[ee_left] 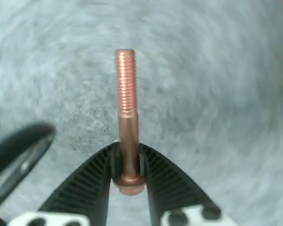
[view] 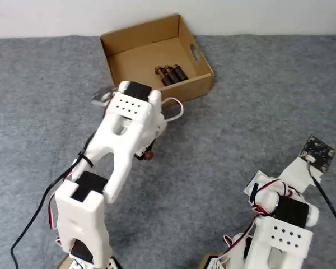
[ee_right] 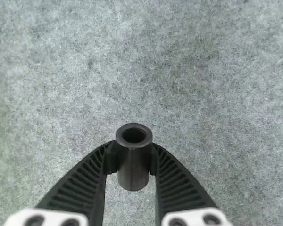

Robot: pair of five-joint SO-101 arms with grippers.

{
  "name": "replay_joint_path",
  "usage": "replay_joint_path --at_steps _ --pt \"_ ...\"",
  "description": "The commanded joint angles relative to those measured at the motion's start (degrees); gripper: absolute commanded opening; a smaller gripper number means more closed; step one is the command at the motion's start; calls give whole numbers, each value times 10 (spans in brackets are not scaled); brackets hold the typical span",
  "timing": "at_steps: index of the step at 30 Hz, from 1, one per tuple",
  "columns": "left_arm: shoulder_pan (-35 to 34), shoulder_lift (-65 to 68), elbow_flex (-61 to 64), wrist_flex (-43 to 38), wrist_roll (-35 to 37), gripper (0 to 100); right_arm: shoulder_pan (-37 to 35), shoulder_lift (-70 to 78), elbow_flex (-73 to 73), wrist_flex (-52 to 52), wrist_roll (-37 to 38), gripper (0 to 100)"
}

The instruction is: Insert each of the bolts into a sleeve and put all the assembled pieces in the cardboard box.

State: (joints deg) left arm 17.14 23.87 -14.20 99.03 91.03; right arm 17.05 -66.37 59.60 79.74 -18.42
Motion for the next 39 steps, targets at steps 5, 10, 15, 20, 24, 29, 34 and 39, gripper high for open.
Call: replay_joint_path --at_steps 5,10,15,20,24,29,34,39 --pt "-24 -18 -3 13 63 5 -4 -8 -5 -7 8 8" --pt "-23 -18 -2 13 63 7 -4 -8 -4 -7 8 8" --pt "-22 19 -2 14 63 100 -3 -8 -4 -7 8 8" --pt "-6 60 -2 15 63 137 0 -8 -5 -7 8 8" --pt "3 59 -5 15 62 137 0 -8 -5 -7 8 8" --pt "-4 57 -5 16 -44 137 0 -8 -5 -7 8 8" --pt "-11 11 -3 16 -265 139 0 -8 -5 -6 8 8" --pt "-49 -43 -5 14 -560 141 0 -8 -5 -6 8 8"
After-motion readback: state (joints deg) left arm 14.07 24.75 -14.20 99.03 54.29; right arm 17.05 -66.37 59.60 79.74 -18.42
